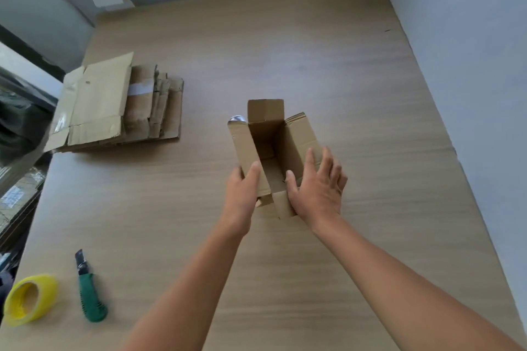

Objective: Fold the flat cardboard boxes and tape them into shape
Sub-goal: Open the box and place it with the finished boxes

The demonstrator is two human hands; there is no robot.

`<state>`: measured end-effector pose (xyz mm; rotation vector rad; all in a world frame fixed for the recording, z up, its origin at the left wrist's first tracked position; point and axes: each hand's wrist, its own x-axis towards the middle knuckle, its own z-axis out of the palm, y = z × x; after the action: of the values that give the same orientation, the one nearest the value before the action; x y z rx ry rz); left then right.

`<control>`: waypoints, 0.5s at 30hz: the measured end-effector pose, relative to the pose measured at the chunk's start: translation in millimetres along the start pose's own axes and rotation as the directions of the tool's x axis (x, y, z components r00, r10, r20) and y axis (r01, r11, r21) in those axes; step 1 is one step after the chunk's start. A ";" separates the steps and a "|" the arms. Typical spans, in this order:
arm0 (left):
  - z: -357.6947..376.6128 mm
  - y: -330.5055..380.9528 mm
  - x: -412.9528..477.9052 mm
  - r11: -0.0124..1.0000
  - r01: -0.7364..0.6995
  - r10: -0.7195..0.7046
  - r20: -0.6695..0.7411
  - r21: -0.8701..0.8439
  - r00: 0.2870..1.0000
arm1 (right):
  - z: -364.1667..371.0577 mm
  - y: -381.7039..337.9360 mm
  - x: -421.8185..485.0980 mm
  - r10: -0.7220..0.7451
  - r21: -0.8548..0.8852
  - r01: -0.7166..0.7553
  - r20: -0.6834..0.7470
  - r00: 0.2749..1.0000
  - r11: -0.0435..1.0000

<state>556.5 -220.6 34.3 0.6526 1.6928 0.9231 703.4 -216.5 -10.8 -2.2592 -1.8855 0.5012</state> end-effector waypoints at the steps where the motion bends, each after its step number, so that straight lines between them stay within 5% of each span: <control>1: 11.2 1.7 1.7 0.999 -0.006 0.006 0.004 -0.034 1.000 | -6.3 9.0 5.4 -0.038 0.012 0.039 -0.014 0.999 0.999; 7: 92.5 45.5 71.1 0.997 0.065 -0.061 0.130 -0.033 0.990 | -66.6 92.4 58.8 -0.140 0.117 0.173 -0.245 0.959 0.978; 15: 258.5 123.0 154.1 0.999 0.019 -0.025 0.234 0.030 0.972 | -142.4 176.0 159.4 -0.079 -0.001 0.079 -0.103 0.992 0.997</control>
<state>754.5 36.5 15.8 0.7300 1.5015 0.7759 940.1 -81.9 39.4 -2.1544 -1.9129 0.3680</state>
